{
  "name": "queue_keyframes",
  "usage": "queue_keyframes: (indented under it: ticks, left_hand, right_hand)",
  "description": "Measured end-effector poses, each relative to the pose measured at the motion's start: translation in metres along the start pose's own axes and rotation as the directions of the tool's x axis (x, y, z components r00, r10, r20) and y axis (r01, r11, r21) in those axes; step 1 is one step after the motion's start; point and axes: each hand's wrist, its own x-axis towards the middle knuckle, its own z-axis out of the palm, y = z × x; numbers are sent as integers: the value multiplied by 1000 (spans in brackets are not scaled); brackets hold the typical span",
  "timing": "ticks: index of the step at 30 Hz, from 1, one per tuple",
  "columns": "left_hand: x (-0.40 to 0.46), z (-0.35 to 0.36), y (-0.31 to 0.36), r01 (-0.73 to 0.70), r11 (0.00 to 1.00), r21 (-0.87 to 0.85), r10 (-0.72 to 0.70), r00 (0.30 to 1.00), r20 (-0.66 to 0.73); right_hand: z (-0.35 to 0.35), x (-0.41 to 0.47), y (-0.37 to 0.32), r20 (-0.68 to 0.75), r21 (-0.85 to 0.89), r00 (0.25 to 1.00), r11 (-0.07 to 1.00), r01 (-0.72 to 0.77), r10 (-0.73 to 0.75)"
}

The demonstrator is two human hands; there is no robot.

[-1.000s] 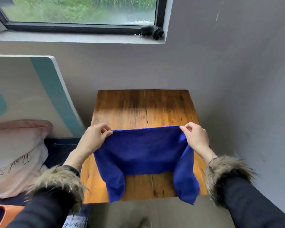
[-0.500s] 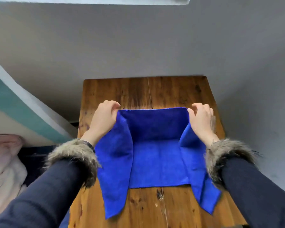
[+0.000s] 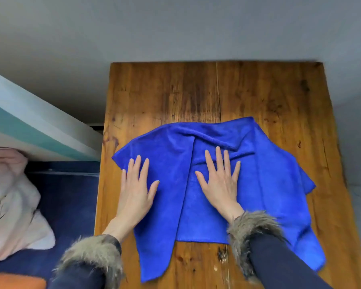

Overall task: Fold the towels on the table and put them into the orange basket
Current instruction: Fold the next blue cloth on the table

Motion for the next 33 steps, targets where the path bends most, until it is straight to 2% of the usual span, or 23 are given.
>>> queue_keyframes:
  ticks: [2, 4, 10, 12, 14, 17, 20, 24, 28, 30, 33]
  left_hand:
    - [-1, 11, -6, -45, 994, 102, 36, 995, 89]
    - [10, 8, -27, -93, 973, 212, 71, 991, 112]
    - [59, -41, -82, -222, 880, 420, 135, 964, 228]
    - [62, -44, -75, -234, 883, 407, 161, 965, 207]
    - [50, -35, -58, -233, 918, 320, 218, 973, 81]
    - [20, -3, -34, -180, 967, 180, 182, 983, 7]
    - [13, 18, -32, -138, 966, 220, 141, 990, 3]
    - [38, 8, -37, -171, 958, 229, 182, 983, -29]
    - [68, -11, -40, -177, 963, 201, 216, 957, -194]
    - [83, -17, -43, -167, 960, 225, 211, 960, -186]
    - [99, -19, -48, -130, 961, 246, 152, 986, -71]
  right_hand:
    - [12, -3, 7, -34, -50, 999, 999, 12, -14]
    - [19, -4, 15, -82, -76, 995, 996, 48, -54]
    - [22, -5, 19, -125, -92, 988, 993, 78, -90]
    - [21, -5, 19, -122, -97, 988, 992, 80, -91]
    - [21, -5, 19, -124, -96, 988, 992, 78, -89]
    - [21, -5, 18, -140, -77, 986, 994, 76, -86]
    - [16, -9, 8, -179, -67, 976, 991, 114, -125]
    - [20, -21, -15, -184, -97, 944, 961, 258, -272]
    - [27, -26, -34, -152, -114, 933, 943, 312, -327]
    - [28, -27, -42, -137, -124, 913, 921, 368, -383]
    - [31, -31, -50, -77, -180, 856, 851, 493, -512]
